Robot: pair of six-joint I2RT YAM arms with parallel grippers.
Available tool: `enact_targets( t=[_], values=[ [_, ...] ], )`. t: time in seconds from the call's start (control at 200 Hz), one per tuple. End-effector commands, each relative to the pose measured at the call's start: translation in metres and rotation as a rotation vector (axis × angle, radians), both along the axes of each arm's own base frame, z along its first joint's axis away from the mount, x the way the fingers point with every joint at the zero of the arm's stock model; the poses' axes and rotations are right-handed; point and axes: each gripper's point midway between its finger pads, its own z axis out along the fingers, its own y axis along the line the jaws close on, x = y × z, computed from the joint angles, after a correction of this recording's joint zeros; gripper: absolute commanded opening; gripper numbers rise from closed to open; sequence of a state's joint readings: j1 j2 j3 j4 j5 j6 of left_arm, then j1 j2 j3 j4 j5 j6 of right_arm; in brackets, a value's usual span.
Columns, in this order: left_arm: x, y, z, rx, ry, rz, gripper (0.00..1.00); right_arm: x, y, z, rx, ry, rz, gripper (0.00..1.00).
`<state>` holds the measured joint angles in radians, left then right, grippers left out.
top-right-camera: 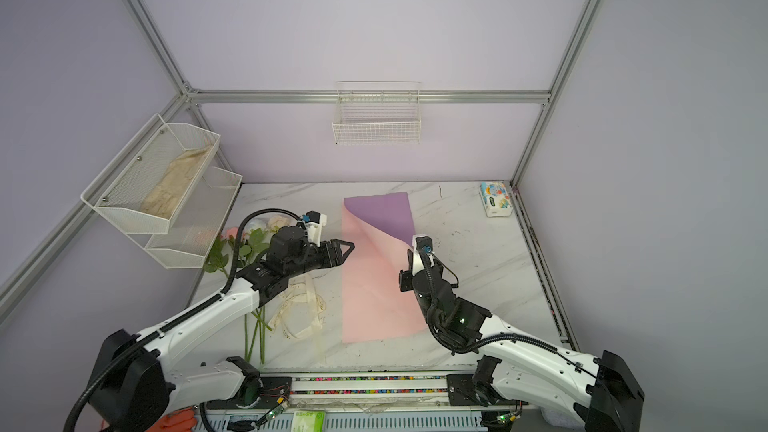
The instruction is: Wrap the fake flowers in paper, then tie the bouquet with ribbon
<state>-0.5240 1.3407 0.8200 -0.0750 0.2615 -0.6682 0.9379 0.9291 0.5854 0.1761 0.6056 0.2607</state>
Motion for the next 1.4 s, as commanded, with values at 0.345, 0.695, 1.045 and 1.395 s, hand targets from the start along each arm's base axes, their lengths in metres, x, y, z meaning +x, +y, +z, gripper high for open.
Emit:
enact_targets(
  t=[0.345, 0.695, 1.045, 1.395],
  values=[
    [0.040, -0.070, -0.063, 0.139, 0.116, -0.159, 0.46, 0.012, -0.031, 0.004, 0.217, 0.051, -0.141, 0.00],
    [0.004, -0.070, -0.128, 0.224, 0.269, -0.159, 0.42, 0.031, -0.104, 0.003, 0.224, 0.021, -0.361, 0.00],
    [-0.056, -0.071, -0.163, 0.171, 0.389, -0.075, 0.39, 0.074, -0.216, -0.039, 0.280, 0.125, -0.630, 0.00],
    [-0.097, -0.073, -0.158, 0.159, 0.369, -0.001, 0.38, 0.099, -0.253, -0.078, 0.299, 0.174, -0.648, 0.00]
  ],
)
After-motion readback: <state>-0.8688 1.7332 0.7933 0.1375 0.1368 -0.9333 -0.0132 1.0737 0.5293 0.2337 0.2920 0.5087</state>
